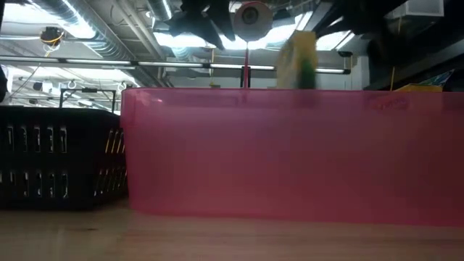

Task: Pick & Place School Supplies
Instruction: Put the bottom yellow crayon box into the red bin, then put the yellow crayon box into the red bin

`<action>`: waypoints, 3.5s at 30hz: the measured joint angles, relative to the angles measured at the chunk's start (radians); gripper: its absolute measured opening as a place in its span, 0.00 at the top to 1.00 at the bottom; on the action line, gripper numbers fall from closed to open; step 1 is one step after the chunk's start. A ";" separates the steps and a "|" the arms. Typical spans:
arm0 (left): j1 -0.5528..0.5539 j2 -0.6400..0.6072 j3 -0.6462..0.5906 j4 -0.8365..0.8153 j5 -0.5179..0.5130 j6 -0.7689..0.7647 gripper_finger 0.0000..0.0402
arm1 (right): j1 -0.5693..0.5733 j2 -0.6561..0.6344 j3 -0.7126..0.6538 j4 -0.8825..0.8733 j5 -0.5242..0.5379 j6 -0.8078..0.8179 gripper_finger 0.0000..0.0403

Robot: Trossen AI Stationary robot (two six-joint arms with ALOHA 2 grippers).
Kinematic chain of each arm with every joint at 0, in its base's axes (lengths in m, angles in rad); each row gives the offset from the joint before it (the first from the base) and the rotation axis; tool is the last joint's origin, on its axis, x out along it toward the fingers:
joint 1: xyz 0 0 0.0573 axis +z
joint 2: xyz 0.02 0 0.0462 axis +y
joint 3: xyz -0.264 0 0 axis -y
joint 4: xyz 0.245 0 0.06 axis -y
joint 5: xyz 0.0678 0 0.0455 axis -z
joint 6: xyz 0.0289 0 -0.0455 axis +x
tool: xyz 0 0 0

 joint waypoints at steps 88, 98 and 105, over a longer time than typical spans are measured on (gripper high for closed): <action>-0.104 0.001 0.000 0.006 0.023 -0.042 0.65 | 0.279 0.148 0.064 -0.431 0.163 0.534 0.86; -0.106 0.001 -0.009 -0.168 0.103 -0.060 0.65 | 0.279 0.148 0.064 -0.357 0.272 0.504 0.85; -0.106 0.000 -0.087 -0.162 0.148 -0.062 0.65 | 0.280 0.148 0.064 -0.217 0.315 0.386 0.85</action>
